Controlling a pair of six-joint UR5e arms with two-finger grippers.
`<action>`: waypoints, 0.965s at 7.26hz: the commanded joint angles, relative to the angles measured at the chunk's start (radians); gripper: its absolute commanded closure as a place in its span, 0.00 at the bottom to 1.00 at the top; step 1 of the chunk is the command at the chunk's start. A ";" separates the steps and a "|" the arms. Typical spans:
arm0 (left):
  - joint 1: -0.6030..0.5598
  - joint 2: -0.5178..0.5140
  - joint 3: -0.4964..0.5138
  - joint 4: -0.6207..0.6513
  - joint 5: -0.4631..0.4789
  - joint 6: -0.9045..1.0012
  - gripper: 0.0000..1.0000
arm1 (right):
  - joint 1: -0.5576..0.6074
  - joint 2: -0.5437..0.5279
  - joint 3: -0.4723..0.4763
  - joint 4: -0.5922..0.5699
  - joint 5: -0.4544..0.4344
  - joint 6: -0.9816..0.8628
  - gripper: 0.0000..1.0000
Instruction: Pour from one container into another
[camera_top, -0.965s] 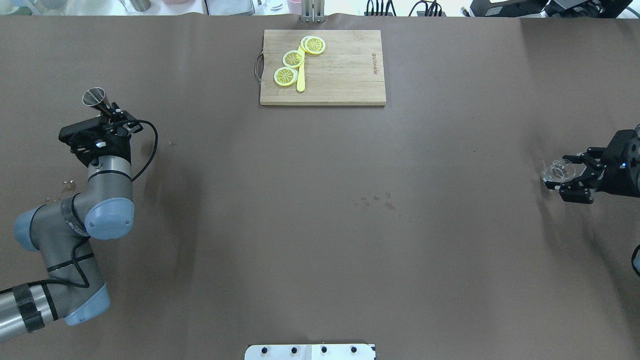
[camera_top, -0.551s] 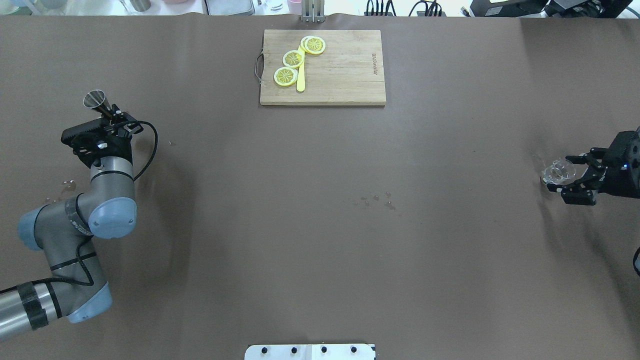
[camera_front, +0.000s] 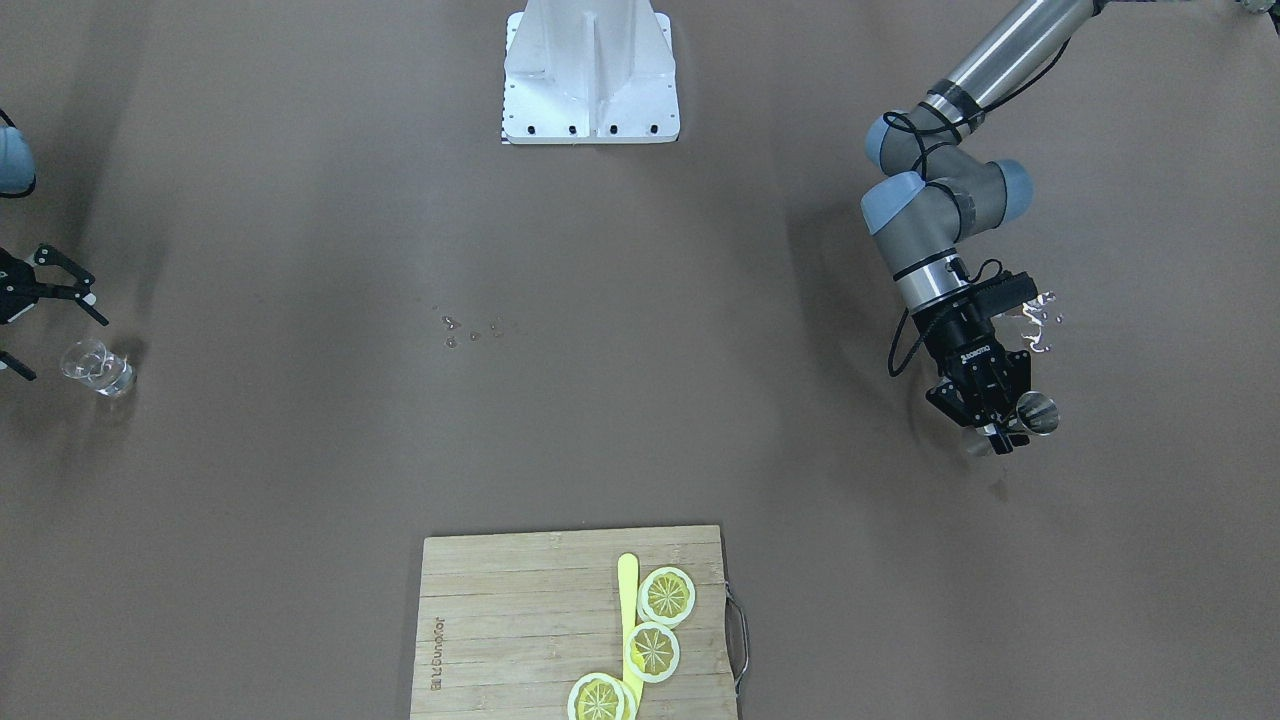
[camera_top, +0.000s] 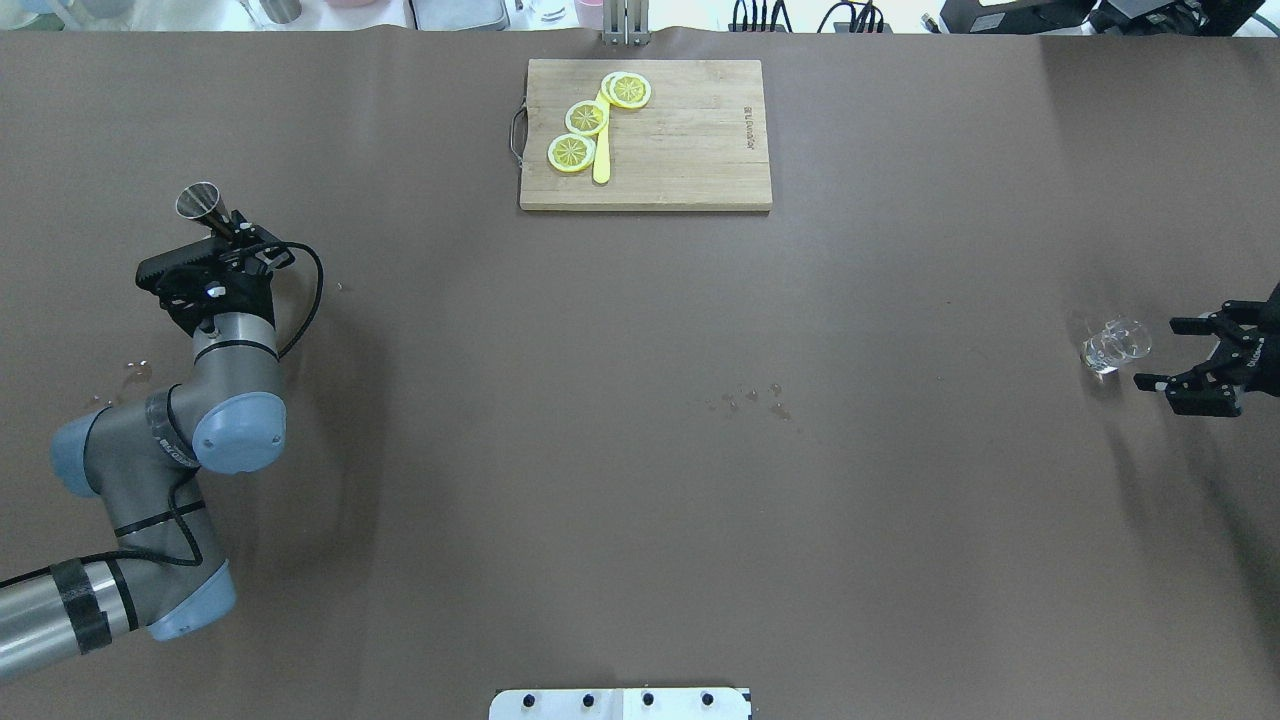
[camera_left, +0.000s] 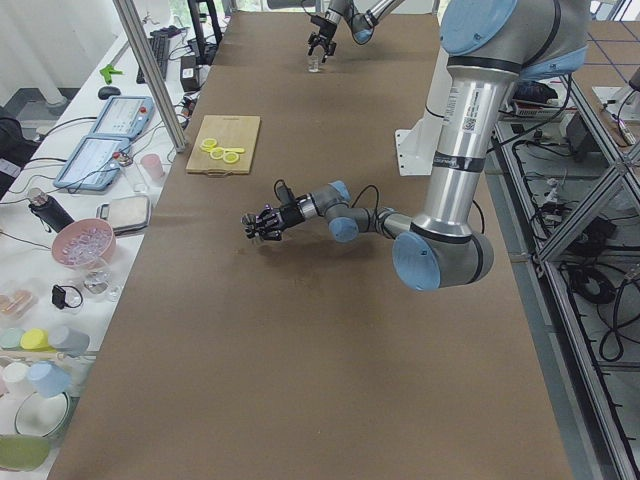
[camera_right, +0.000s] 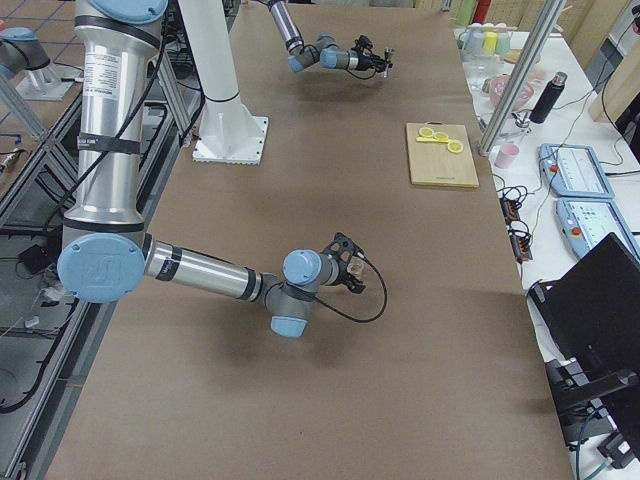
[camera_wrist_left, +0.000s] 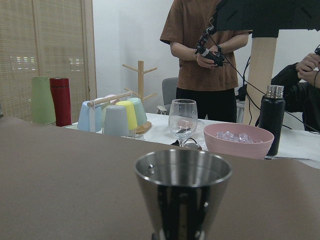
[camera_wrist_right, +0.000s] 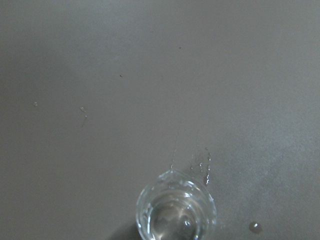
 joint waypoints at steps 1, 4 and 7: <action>0.006 -0.002 0.016 0.001 0.000 -0.004 0.64 | 0.084 -0.040 0.003 -0.026 0.118 -0.002 0.00; 0.006 -0.009 0.023 0.001 0.008 -0.004 0.57 | 0.280 -0.061 0.009 -0.265 0.361 -0.002 0.00; 0.006 -0.013 0.020 0.003 0.014 0.007 0.02 | 0.372 -0.089 0.038 -0.456 0.362 -0.004 0.00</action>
